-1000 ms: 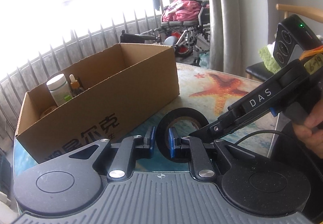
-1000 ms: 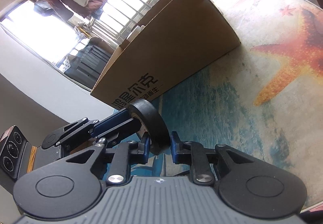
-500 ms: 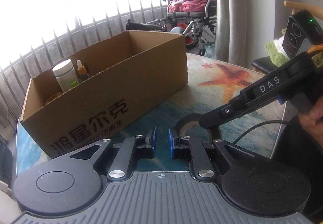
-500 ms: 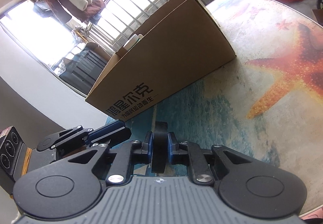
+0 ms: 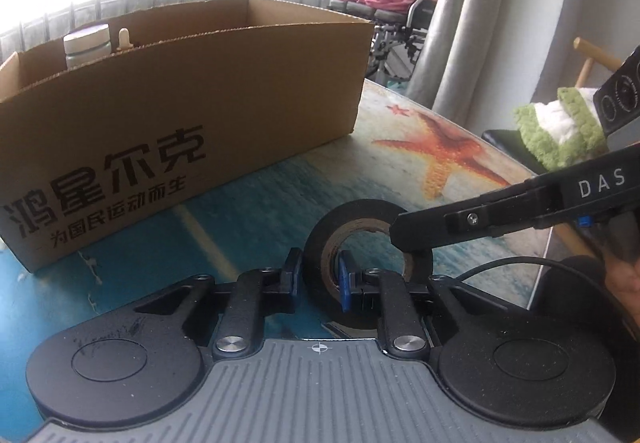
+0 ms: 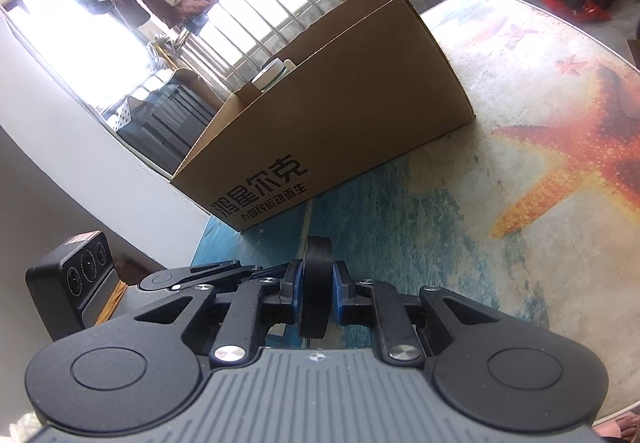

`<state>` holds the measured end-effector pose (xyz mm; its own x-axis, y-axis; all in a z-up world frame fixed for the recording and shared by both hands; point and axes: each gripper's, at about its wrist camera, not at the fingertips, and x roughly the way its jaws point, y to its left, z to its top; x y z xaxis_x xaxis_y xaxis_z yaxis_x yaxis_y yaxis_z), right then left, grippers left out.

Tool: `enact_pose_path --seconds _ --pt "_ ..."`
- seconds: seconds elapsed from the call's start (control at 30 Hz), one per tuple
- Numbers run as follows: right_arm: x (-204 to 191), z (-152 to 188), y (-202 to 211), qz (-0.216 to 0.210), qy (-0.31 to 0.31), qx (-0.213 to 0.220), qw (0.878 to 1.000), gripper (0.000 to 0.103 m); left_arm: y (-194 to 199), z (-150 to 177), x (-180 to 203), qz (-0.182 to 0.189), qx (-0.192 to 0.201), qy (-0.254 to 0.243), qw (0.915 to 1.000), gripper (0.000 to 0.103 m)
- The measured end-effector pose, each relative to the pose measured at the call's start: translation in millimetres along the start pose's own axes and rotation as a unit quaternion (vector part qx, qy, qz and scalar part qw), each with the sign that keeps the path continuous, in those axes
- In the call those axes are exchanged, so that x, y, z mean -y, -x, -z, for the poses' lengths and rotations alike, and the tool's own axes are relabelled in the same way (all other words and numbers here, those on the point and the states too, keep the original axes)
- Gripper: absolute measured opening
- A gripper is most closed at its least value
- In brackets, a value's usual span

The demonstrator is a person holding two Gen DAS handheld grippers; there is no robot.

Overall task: Organize rigid objects
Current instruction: 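Lift and carry the black tape roll with the right gripper into the box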

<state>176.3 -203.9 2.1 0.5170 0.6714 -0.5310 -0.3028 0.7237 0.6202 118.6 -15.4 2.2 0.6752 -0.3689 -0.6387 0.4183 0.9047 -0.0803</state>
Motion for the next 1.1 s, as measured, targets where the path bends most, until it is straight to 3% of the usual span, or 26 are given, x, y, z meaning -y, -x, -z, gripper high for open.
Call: enact_pose_path --seconds 0.23,0.4,0.5,0.63,0.73,0.8,0.93,1.0,1.1 --pt "-6.2 -0.2 -2.7 0.005 0.018 0.0 1.0 0.025 25.1 -7.5 22.4 -0.061 0.033 -0.096 0.993 0.015" --pt "-53.8 -19.5 23.5 0.0 0.105 0.049 0.993 0.023 63.8 -37.3 21.2 -0.083 0.085 -0.122 0.9854 0.015" --pt "-73.8 -54.7 31.1 -0.022 0.139 0.072 0.988 0.022 79.9 -73.7 11.3 -0.084 0.112 -0.14 0.9802 0.015" --pt "-83.6 -118.9 18.3 -0.023 0.159 0.079 0.984 0.022 70.8 -126.4 -3.8 -0.093 0.128 -0.182 0.9705 0.015" --pt "-79.2 -168.5 -7.4 -0.005 0.151 0.061 0.987 0.023 44.0 -164.9 -23.2 -0.09 0.102 -0.186 0.9732 0.015" --pt "-72.3 -195.4 -29.1 0.019 0.146 0.045 0.988 0.022 16.3 -186.0 -35.3 -0.087 0.066 -0.191 0.9755 0.015" --pt "-43.6 -232.3 -89.8 0.054 0.104 -0.033 0.993 0.023 -43.3 -202.7 -55.2 -0.079 -0.029 -0.202 0.9758 0.014" --pt "-26.6 -241.3 -120.8 0.067 0.077 -0.08 0.992 0.023 -66.8 -201.9 -59.9 -0.082 -0.064 -0.22 0.9699 0.014" --pt "-3.4 -246.9 -157.2 0.089 0.034 -0.14 0.986 0.023 -96.4 -192.9 -59.9 -0.087 -0.106 -0.269 0.9533 0.014"
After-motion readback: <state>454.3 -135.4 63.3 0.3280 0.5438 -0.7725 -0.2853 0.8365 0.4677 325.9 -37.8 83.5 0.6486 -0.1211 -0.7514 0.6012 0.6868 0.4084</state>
